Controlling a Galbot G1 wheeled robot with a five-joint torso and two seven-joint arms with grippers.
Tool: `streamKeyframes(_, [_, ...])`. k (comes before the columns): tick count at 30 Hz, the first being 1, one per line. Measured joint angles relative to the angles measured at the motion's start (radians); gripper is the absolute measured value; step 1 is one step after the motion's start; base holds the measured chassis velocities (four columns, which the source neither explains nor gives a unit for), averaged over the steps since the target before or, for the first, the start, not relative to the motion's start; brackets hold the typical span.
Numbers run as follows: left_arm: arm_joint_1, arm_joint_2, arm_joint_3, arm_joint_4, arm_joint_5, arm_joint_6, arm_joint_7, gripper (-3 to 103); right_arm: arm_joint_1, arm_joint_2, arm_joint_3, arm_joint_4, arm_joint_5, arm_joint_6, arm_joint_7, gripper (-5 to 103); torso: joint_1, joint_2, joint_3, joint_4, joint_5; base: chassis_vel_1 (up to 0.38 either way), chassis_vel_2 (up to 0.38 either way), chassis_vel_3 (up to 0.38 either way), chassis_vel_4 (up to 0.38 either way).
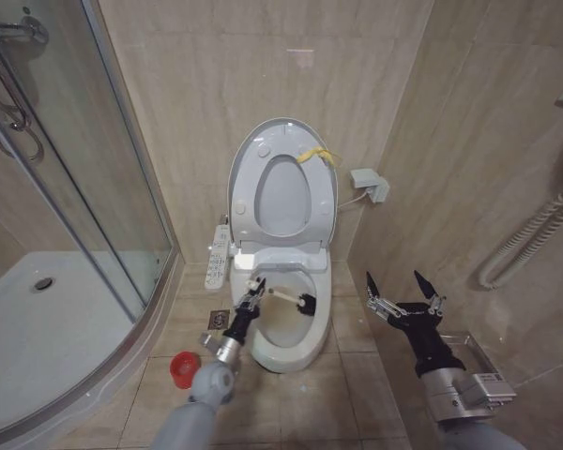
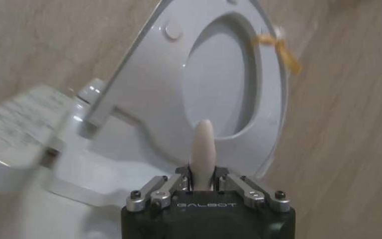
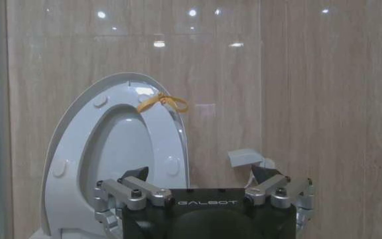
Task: Open the toilet lid, clean the toilet bowl with a toilet brush, close the toilet lid, and flush.
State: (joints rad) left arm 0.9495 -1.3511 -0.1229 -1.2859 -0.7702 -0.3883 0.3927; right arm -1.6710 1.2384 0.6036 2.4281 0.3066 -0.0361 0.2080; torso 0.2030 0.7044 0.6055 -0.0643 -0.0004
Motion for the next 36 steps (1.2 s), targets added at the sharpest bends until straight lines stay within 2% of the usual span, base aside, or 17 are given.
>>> streamKeyframes(2, [0.002, 0.034, -0.016, -0.012, 0.051, 0.0, -0.014, 20, 0.0, 0.0, 0.0, 0.0, 0.0, 0.0, 0.0, 100, 0.0, 0.0, 0.0, 0.0005, 0.0008, 0.0, 0.0, 0.0, 0.0])
streamKeyframes(9, [-0.047, 0.047, 0.008, 0.012, 0.07, 0.015, -0.047, 20, 0.0, 0.0, 0.0, 0.0, 0.0, 0.0, 0.0, 100, 0.0, 0.0, 0.0, 0.0001, 0.0004, 0.0, 0.0, 0.0, 0.0])
streamKeyframes(13, [-0.108, 0.04, 0.047, 0.068, 0.079, 0.03, -0.07, 20, 0.0, 0.0, 0.0, 0.0, 0.0, 0.0, 0.0, 100, 0.0, 0.0, 0.0, 0.0, 0.0005, 0.0, 0.0, 0.0, 0.0])
streamKeyframes(18, [-0.235, 0.0, 0.122, 0.253, 0.173, 0.038, -0.093, 20, 0.0, 0.0, 0.0, 0.0, 0.0, 0.0, 0.0, 100, 0.0, 0.0, 0.0, 0.0002, 0.0007, 0.0, 0.0, 0.0, 0.0])
streamKeyframes(19, [-0.235, 0.0, 0.122, 0.253, 0.173, 0.038, -0.093, 20, 0.0, 0.0, 0.0, 0.0, 0.0, 0.0, 0.0, 100, 0.0, 0.0, 0.0, 0.0002, 0.0007, 0.0, 0.0, 0.0, 0.0])
streamKeyframes(20, [-0.248, -0.009, 0.129, 0.281, 0.178, 0.033, -0.09, 20, 0.0, 0.0, 0.0, 0.0, 0.0, 0.0, 0.0, 100, 0.0, 0.0, 0.0, 0.0002, 0.0006, 0.0, 0.0, 0.0, 0.0])
streamKeyframes(21, [-0.269, -0.028, 0.137, 0.331, 0.167, 0.0, -0.074, 20, 0.0, 0.0, 0.0, 0.0, 0.0, 0.0, 0.0, 100, 0.0, 0.0, 0.0, 0.0004, 0.0007, 0.0, 0.0, 0.0, 0.0])
streamKeyframes(24, [-0.274, -0.04, 0.139, 0.338, 0.145, -0.015, -0.066, 20, 0.0, 0.0, 0.0, 0.0, 0.0, 0.0, 0.0, 100, 0.0, 0.0, 0.0, 0.0006, 0.0007, 0.0, 0.0, 0.0, 0.0])
streamKeyframes(26, [-0.271, -0.047, 0.141, 0.305, 0.07, -0.031, -0.044, 20, 0.0, 0.0, 0.0, 0.0, 0.0, 0.0, 0.0, 100, 0.0, 0.0, 0.0, 0.0006, 0.0006, 0.0, 0.0, 0.0, 0.0])
streamKeyframes(27, [-0.271, -0.047, 0.141, 0.305, 0.07, -0.031, -0.044, 20, 0.0, 0.0, 0.0, 0.0, 0.0, 0.0, 0.0, 100, 0.0, 0.0, 0.0, 0.0006, 0.0006, 0.0, 0.0, 0.0, 0.0])
streamKeyframes(29, [-0.269, -0.05, 0.136, 0.27, 0.004, -0.041, -0.015, 20, 0.0, 0.0, 0.0, 0.0, 0.0, 0.0, 0.0, 100, 0.0, 0.0, 0.0, -0.0003, 0.0003, 0.0, 0.0, 0.0, 0.0])
streamKeyframes(32, [-0.27, -0.049, 0.135, 0.285, 0.019, -0.046, -0.006, 20, 0.0, 0.0, 0.0, 0.0, 0.0, 0.0, 0.0, 100, 0.0, 0.0, 0.0, -0.0004, 0.0004, 0.0, 0.0, 0.0, 0.0])
streamKeyframes(34, [-0.267, -0.048, 0.129, 0.345, 0.095, -0.055, 0.007, 20, 0.0, 0.0, 0.0, 0.0, 0.0, 0.0, 0.0, 100, 0.0, 0.0, 0.0, 0.0004, 0.0005, 0.0, 0.0, 0.0, 0.0])
streamKeyframes(35, [-0.262, -0.048, 0.127, 0.367, 0.124, -0.059, 0.01, 20, 0.0, 0.0, 0.0, 0.0, 0.0, 0.0, 0.0, 100, 0.0, 0.0, 0.0, 0.0015, 0.0009, 0.0, 0.0, 0.0, 0.0])
streamKeyframes(36, [-0.259, -0.048, 0.126, 0.374, 0.138, -0.059, 0.01, 20, 0.0, 0.0, 0.0, 0.0, 0.0, 0.0, 0.0, 100, 0.0, 0.0, 0.0, 0.0016, 0.0012, 0.0, 0.0, 0.0, 0.0])
